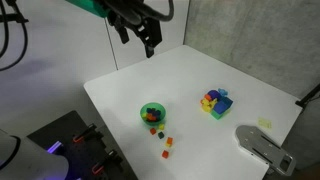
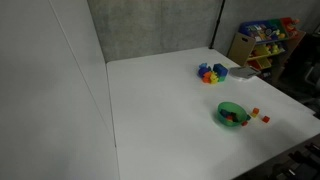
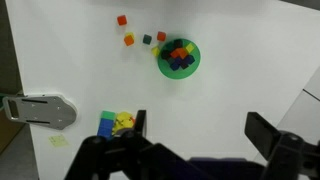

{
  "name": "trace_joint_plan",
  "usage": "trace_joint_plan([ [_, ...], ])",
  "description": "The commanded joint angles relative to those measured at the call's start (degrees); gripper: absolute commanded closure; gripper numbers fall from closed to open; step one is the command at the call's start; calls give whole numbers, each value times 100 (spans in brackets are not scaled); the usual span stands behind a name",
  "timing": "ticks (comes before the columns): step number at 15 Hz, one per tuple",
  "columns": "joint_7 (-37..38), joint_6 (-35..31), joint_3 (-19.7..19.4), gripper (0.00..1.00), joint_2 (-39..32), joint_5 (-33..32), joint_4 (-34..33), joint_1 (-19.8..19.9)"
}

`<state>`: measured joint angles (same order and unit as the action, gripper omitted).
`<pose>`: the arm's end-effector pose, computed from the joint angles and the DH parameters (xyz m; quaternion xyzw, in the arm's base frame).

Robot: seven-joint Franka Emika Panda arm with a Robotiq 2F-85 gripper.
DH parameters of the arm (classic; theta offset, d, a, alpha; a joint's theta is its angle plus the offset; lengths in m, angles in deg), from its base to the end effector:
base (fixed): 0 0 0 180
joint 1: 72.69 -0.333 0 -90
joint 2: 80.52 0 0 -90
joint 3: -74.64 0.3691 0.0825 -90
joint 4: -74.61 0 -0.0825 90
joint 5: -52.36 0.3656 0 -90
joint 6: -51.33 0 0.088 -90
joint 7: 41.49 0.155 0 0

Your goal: Remove a blue block from the green bowl and place it on the table

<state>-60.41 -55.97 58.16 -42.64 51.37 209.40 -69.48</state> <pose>0.3052 -0.1347 0.5657 -0.9935 -0.0171 -0.1004 0.0507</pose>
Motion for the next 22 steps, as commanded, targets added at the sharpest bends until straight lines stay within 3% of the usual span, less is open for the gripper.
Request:
trace_joint_plan([
  [1, -45, 7, 62, 0, -16, 50, -16, 85],
  [8, 31, -33, 111, 0, -158, 79, -54, 50],
  [22, 918, -891, 558, 0, -1833, 915, 52, 50],
])
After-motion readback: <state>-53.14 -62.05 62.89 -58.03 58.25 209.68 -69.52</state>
